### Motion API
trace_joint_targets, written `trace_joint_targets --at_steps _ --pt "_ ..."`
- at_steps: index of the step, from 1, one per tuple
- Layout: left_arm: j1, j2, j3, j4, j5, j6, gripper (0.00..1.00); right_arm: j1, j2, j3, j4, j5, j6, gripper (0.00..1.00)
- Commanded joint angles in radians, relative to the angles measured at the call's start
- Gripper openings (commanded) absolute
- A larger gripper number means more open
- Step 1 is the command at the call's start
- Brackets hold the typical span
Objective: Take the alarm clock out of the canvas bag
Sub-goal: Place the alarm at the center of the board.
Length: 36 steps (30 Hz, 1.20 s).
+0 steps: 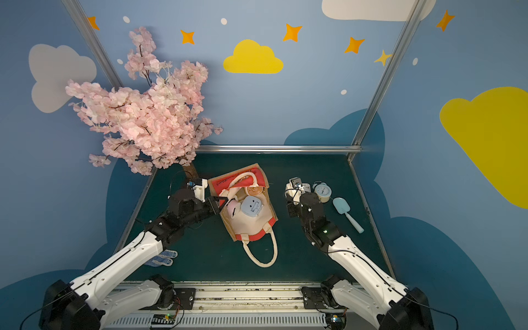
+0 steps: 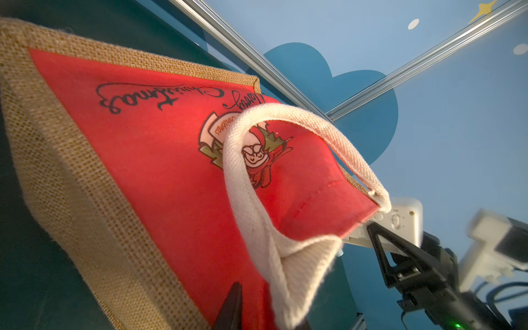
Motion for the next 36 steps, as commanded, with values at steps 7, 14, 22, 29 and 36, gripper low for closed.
trace_joint_targets --at_steps 7,14,22,29,36 --pt "0.004 -0.013 0.004 -0.029 -0.019 0.022 0.24 -0.108 0.265 0.217 -0.074 -0.111 0.088 0.35" --pt "0.005 -0.014 0.006 -0.032 -0.017 0.022 0.24 -0.166 0.458 0.366 -0.118 -0.134 0.122 0.34" --pt "0.006 -0.015 0.005 -0.032 -0.021 0.027 0.24 -0.22 0.644 0.532 -0.192 -0.118 0.158 0.34" --pt "0.006 -0.008 0.012 -0.034 -0.018 0.03 0.24 -0.234 0.793 0.696 -0.25 -0.112 0.18 0.34" --pt "0.007 -0.005 0.011 -0.037 -0.019 0.032 0.24 -0.243 0.885 0.802 -0.266 -0.084 0.168 0.34"
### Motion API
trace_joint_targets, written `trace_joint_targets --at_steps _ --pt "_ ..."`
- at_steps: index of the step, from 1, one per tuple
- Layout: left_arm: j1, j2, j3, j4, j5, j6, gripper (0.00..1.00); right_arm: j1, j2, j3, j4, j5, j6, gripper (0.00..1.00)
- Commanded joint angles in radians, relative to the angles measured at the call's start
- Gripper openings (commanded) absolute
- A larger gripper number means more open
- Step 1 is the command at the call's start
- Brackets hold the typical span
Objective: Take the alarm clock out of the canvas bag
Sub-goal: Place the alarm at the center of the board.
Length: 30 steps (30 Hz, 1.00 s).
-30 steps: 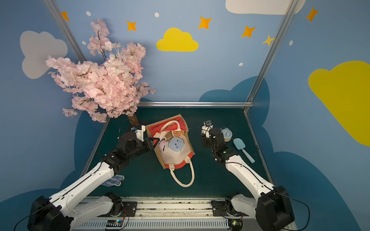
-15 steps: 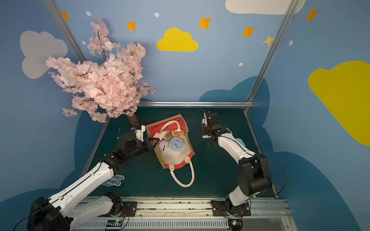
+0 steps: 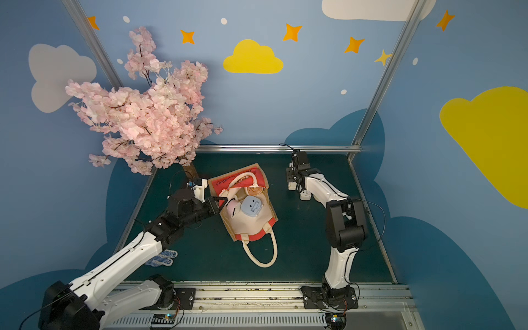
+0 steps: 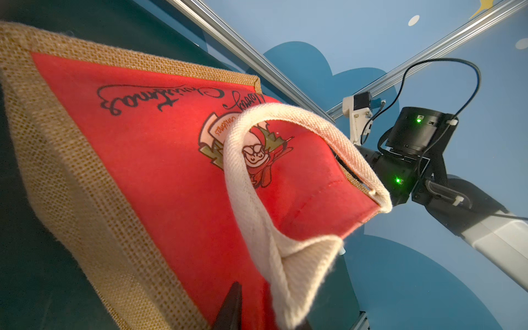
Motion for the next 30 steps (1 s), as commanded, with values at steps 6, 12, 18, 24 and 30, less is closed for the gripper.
trace_joint_targets --at_steps 6,12,18,24,30 --pt "0.007 0.013 0.016 -0.023 -0.017 0.016 0.24 -0.011 0.077 0.116 -0.034 0.018 -0.027 0.35" --pt "0.007 0.013 0.023 -0.032 -0.017 0.018 0.24 -0.044 0.117 0.145 -0.026 0.028 0.014 0.35" --pt "0.007 0.013 0.021 -0.038 -0.023 0.017 0.24 -0.071 0.125 0.141 0.039 -0.032 0.055 0.35" --pt "0.007 0.017 0.026 -0.046 -0.028 0.019 0.24 -0.092 0.159 0.177 0.053 -0.036 0.056 0.36" --pt "0.006 0.028 0.027 -0.042 -0.033 0.019 0.24 -0.111 0.185 0.243 0.032 -0.045 0.051 0.36"
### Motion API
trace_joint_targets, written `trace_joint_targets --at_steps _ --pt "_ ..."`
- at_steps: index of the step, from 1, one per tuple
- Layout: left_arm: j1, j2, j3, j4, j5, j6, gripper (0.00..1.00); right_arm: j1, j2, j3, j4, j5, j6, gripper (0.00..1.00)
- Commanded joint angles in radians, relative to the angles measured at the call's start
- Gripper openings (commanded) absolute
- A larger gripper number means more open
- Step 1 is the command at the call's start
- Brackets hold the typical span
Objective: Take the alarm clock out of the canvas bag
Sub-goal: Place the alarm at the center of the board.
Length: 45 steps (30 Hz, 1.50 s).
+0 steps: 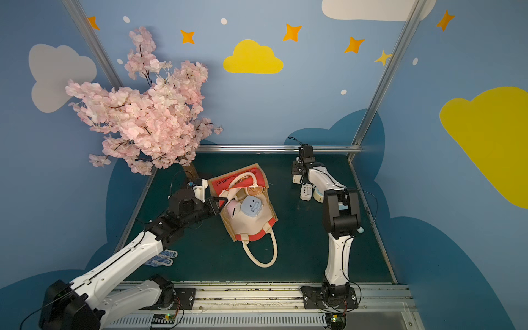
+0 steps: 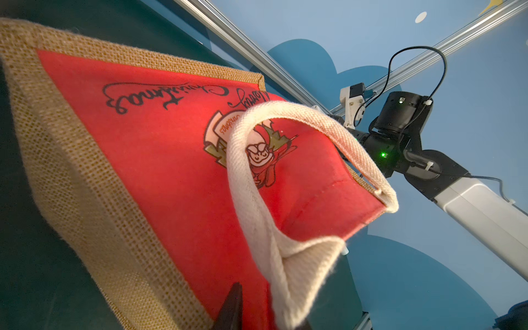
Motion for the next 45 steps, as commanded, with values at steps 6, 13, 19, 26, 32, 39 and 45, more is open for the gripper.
trace_joint_targets --at_steps 6,13,19,26,32,39,45 --pt "0.007 0.031 0.035 -0.033 -0.019 0.018 0.24 -0.014 0.052 0.136 -0.033 0.061 -0.042 0.36" --pt "0.009 0.025 0.033 -0.043 -0.028 0.027 0.24 -0.052 0.064 0.153 -0.07 0.076 -0.028 0.36" --pt "0.009 0.029 0.027 -0.03 -0.022 0.021 0.24 -0.076 0.065 0.153 -0.083 0.079 -0.046 0.36" --pt "0.009 0.019 0.025 -0.037 -0.025 0.023 0.24 -0.093 0.092 0.143 -0.099 0.066 -0.074 0.36" --pt "0.009 0.02 0.03 -0.038 -0.024 0.021 0.24 -0.094 0.116 0.14 -0.125 0.06 -0.08 0.37" --pt "0.009 0.021 0.029 -0.038 -0.024 0.021 0.24 -0.098 0.117 0.115 -0.112 0.056 -0.068 0.43" --pt "0.009 0.023 0.031 -0.036 -0.024 0.02 0.24 -0.096 0.108 0.088 -0.042 0.038 -0.057 0.42"
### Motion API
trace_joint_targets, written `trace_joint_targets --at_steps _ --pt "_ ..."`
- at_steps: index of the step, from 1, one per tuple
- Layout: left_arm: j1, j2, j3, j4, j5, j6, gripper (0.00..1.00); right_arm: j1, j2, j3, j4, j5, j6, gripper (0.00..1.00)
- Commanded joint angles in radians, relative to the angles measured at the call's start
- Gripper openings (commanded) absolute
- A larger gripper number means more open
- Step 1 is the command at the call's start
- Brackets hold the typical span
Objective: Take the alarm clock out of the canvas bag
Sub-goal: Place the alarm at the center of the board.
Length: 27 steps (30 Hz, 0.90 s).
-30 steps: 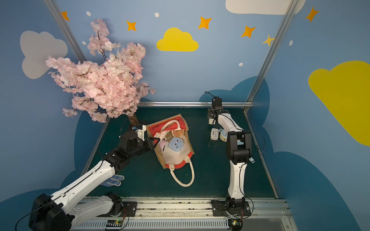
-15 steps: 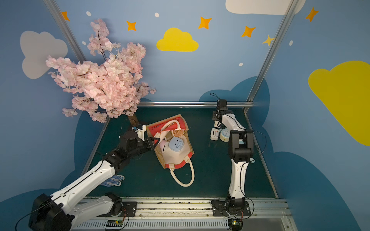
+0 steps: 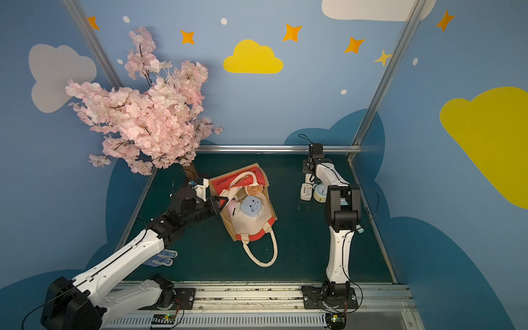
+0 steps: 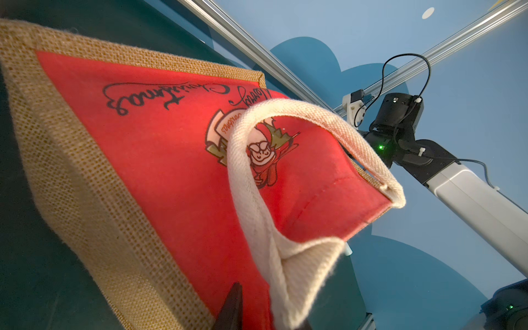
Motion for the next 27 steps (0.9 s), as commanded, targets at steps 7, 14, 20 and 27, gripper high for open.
trace_joint_targets --at_steps 7,14,20,27 --pt "0.009 -0.008 0.01 -0.035 -0.023 0.007 0.24 -0.002 0.011 0.006 0.029 -0.022 0.042 0.41" --pt "0.009 -0.022 0.006 -0.042 -0.031 0.014 0.24 -0.001 0.003 -0.014 -0.002 -0.01 0.022 0.47" --pt "0.008 -0.01 -0.001 -0.013 -0.013 0.004 0.24 0.002 -0.065 -0.115 0.007 -0.054 0.059 0.6" --pt "0.009 -0.031 -0.011 -0.018 -0.006 0.007 0.24 0.005 -0.083 -0.146 -0.028 -0.05 0.061 0.74"
